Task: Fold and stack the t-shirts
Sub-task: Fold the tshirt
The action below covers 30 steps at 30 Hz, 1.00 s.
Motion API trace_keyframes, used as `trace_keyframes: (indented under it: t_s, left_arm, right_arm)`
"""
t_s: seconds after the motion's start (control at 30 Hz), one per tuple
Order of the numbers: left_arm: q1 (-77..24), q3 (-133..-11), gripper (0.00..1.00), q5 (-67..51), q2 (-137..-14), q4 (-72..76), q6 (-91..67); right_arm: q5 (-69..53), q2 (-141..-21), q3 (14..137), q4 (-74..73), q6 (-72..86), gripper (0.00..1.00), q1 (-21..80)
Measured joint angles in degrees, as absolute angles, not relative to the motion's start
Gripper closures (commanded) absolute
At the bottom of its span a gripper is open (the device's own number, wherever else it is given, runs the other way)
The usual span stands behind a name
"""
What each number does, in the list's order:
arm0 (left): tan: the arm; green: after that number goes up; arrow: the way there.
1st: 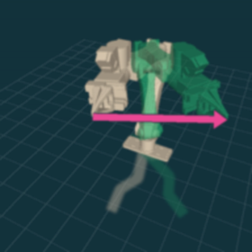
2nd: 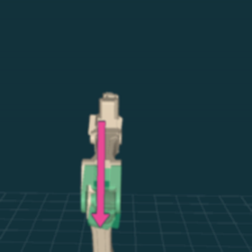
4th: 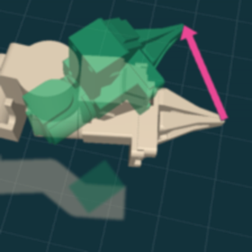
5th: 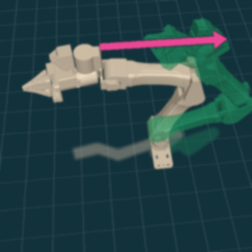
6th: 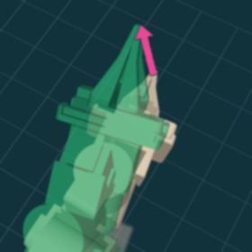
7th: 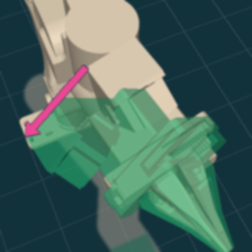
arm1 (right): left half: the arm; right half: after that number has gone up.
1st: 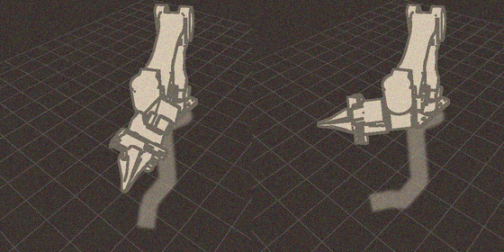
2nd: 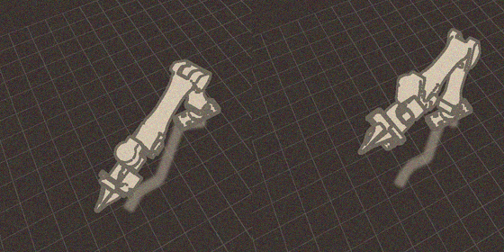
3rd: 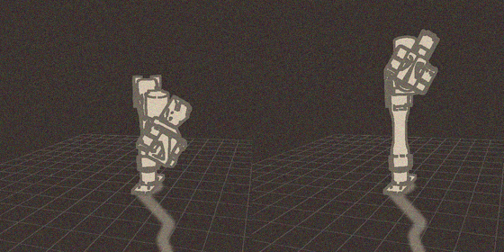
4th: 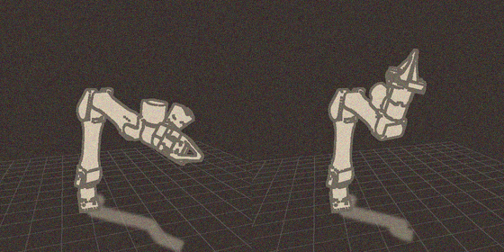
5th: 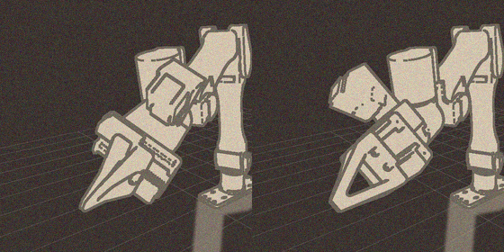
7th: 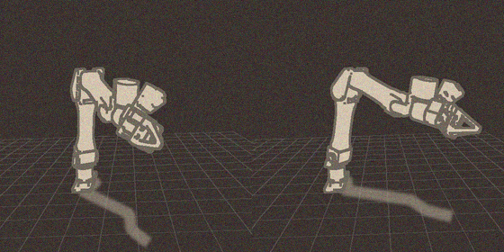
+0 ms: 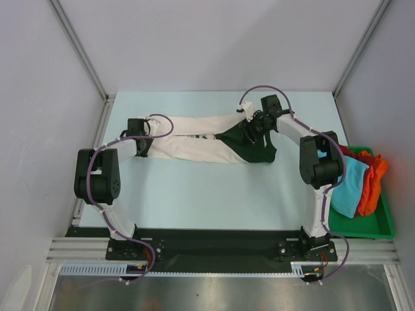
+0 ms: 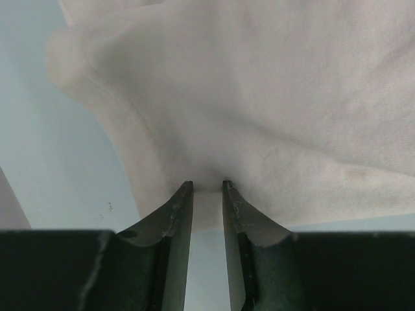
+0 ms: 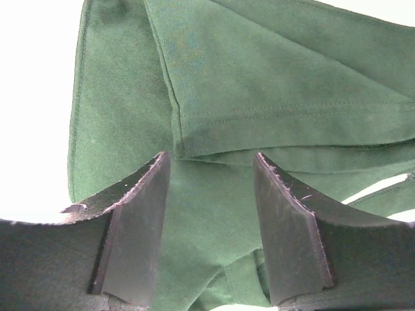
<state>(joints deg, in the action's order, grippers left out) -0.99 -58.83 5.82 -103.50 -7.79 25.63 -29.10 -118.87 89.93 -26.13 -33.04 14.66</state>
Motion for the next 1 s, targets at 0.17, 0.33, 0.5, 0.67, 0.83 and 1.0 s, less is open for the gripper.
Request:
trace_keyframes:
  t_s: [0.17, 0.33, 0.5, 0.67, 0.83, 1.0]
  left_arm:
    - [-1.0, -58.8, 0.70, 5.9, -103.5, -7.7, 25.6]
    - [-1.0, -58.8, 0.70, 6.0, -103.5, -7.6, 25.8]
    - [-1.1, -58.5, 0.70, 6.4, -103.5, -7.0, 26.0]
    - [-1.2, -58.1, 0.70, 6.9, -103.3, -6.4, 26.1]
    - [-1.2, -57.7, 0.71, 7.0, -103.2, -6.0, 26.1]
    - [-1.2, -56.6, 0.71, 7.4, -102.5, -5.1, 26.7]
  right_arm:
    - [-29.2, -120.3, 90.6, -26.4, -33.2, 0.45, 15.0]
    - [-28.8, -122.1, 91.6, -26.3, -33.5, 0.75, 15.7]
    - [-27.1, -122.6, 92.8, -26.0, -33.3, 0.97, 15.9]
    - [-25.2, -122.6, 96.1, -25.4, -33.3, 0.98, 15.9]
    - [-24.2, -125.5, 107.1, -24.9, -34.1, 0.87, 16.4]
    - [-20.8, -131.2, 117.9, -23.0, -35.0, 0.51, 18.9]
